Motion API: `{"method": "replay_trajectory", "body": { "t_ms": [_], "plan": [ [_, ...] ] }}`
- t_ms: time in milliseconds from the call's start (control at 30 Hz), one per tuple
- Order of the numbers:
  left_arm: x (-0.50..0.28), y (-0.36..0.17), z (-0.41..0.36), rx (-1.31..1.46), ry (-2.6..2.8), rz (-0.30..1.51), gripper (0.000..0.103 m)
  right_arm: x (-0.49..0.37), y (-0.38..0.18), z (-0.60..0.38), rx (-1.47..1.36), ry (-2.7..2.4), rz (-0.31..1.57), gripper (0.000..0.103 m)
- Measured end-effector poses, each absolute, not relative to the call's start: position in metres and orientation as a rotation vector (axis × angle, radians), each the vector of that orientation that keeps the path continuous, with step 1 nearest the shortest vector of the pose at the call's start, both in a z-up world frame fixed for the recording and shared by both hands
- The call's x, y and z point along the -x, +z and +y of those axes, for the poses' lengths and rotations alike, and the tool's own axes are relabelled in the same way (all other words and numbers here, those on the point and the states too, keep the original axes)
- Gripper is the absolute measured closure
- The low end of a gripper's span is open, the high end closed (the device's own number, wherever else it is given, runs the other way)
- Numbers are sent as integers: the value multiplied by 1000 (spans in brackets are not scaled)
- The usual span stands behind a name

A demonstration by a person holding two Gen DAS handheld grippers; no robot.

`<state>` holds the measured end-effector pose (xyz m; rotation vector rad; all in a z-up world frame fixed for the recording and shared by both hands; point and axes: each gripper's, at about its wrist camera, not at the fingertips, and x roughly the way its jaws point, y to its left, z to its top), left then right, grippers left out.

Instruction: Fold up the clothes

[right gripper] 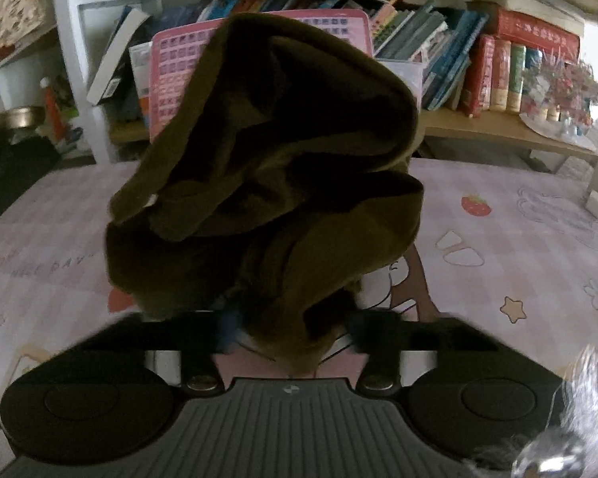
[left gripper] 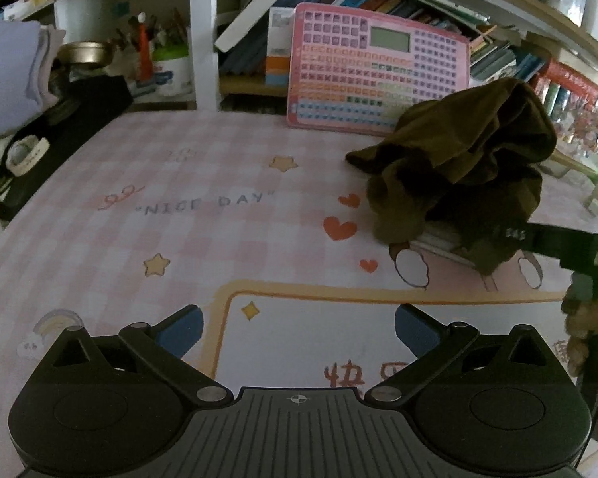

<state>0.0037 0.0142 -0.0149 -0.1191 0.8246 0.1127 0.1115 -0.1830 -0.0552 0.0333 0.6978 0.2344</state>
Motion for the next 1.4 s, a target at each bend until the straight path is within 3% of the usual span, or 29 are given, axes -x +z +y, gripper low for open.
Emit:
{"method": "replay_trajectory", "body": {
  "t_ms": [33, 133, 367, 633, 733, 867, 1000, 1167, 1233, 1400],
  "plan": [
    [-4, -16, 12, 120, 116, 829, 0, -113, -56, -187, -28, 233, 696, 86],
    [-6, -16, 2, 123, 111, 830, 0, -113, -55, -200, 3, 232, 695, 91],
    [-14, -15, -19, 155, 91, 816, 0, -114, -28, -258, 31, 103, 611, 96],
    [-15, -13, -26, 186, 83, 793, 0, -111, 91, -315, 107, -98, 51, 96],
    [-13, -12, -18, 209, 113, 788, 0, -85, 140, -301, 173, -49, -260, 96],
    [-12, -13, -1, 254, 180, 789, 0, -46, 168, -264, 177, 248, -461, 96],
    [-6, -17, 32, 340, 314, 819, 0, -47, 131, -209, 229, 638, -164, 96],
    [9, -26, 71, 441, 473, 883, 0, -50, 25, -134, 404, 863, 469, 96],
    [14, -27, 80, 452, 487, 892, 0, -31, 1, -124, 448, 891, 532, 89],
    [15, -24, 88, 442, 428, 880, 0, -9, -7, -119, 496, 852, 498, 87]
  ]
}}
